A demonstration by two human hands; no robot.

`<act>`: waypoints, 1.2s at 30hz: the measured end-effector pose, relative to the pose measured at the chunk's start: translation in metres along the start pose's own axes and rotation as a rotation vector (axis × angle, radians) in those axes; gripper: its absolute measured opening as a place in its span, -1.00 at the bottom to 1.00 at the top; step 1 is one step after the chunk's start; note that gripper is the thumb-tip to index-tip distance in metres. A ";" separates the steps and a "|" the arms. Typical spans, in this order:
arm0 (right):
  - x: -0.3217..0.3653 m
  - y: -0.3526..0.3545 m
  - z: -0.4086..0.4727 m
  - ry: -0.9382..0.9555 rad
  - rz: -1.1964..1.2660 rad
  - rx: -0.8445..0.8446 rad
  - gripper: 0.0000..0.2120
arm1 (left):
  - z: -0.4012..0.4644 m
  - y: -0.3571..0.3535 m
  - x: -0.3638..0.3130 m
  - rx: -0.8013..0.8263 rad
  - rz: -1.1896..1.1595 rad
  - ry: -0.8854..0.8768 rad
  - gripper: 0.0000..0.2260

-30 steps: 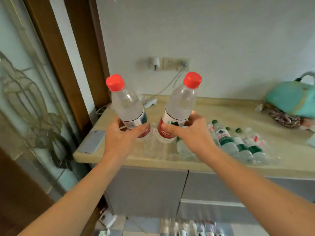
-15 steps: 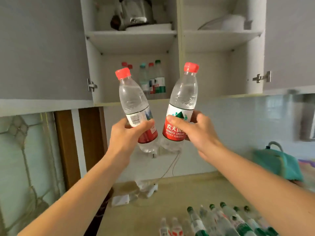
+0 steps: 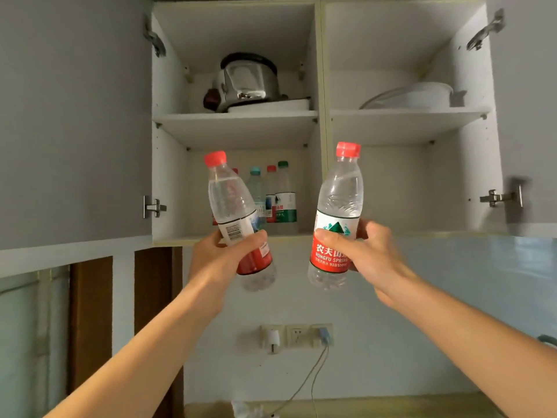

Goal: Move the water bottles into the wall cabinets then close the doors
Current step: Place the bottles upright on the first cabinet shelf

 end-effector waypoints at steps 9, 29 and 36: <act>-0.028 0.009 0.062 0.017 0.087 -0.001 -0.59 | 0.057 -0.001 0.002 -0.055 -0.002 0.003 -0.61; -0.066 -0.045 0.229 0.011 -0.196 -0.018 -0.55 | 0.249 0.029 0.040 0.049 0.389 -0.056 -0.27; -0.102 -0.037 0.260 -0.086 -0.278 -0.069 -0.63 | 0.292 0.015 0.058 0.250 0.596 0.006 -0.32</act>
Point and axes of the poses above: each hand's wrist, its own z-axis towards the middle knuckle, its own y-axis out of the back of the hand, x = y × z, the point moved 8 cm from there along z, towards the middle knuckle, and after that the axes turned 10 degrees about x, right-handed, at the moved point
